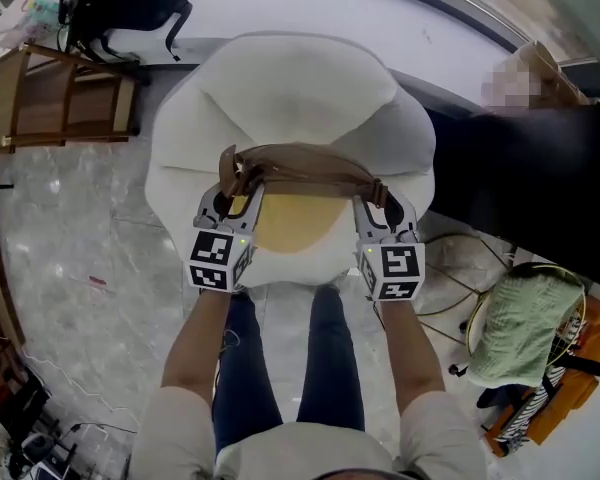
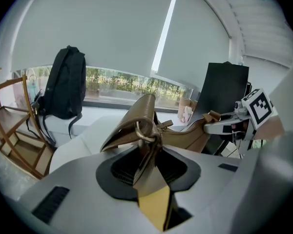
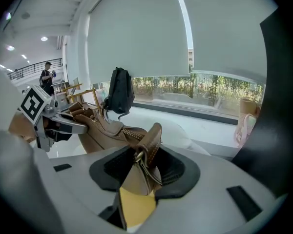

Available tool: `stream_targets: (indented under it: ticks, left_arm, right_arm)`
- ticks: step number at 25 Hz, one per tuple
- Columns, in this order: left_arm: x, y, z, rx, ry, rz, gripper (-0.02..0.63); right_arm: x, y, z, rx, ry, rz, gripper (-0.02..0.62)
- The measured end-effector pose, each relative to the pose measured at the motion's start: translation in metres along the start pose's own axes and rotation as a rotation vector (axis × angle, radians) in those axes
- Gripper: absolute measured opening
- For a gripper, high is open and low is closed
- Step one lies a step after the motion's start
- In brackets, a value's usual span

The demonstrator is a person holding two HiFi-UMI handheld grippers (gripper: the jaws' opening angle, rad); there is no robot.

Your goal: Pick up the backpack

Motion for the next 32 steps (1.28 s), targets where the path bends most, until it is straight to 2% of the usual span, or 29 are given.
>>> stream_targets:
  ticks: [10, 22, 27, 32]
  left_arm:
    - [-0.068, -0.040, -0.054, 0.004, -0.034, 0.006, 0.130]
    - [-0.156, -0.085, -0.134, 0.020, -0.117, 0.080, 0.129]
    - [-0.181, -0.113, -0.166, 0.022, -0.148, 0.104, 0.129]
    - [-0.200, -0.123, -0.188, 0.027, -0.172, 0.125, 0.129]
  right_arm:
    - [-0.075, -0.007, -0.071, 0.009, -0.044, -0.017, 0.167]
    - [-0.161, -0.004, -0.166, 0.032, -0.130, -0.026, 0.169]
    - [-0.185, -0.005, -0.209, 0.040, -0.174, -0.028, 0.169]
    - [-0.202, -0.001, -0.234, 0.052, -0.224, -0.026, 0.169]
Point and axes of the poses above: the fingertips, and each gripper's own axes: z forward along the fingers, y to its left, x out of its underside, the point moved 8 cm from there along -z, backward along the fingers, and after that the axes turned 8 degrees about x, right-handed, at the moved point
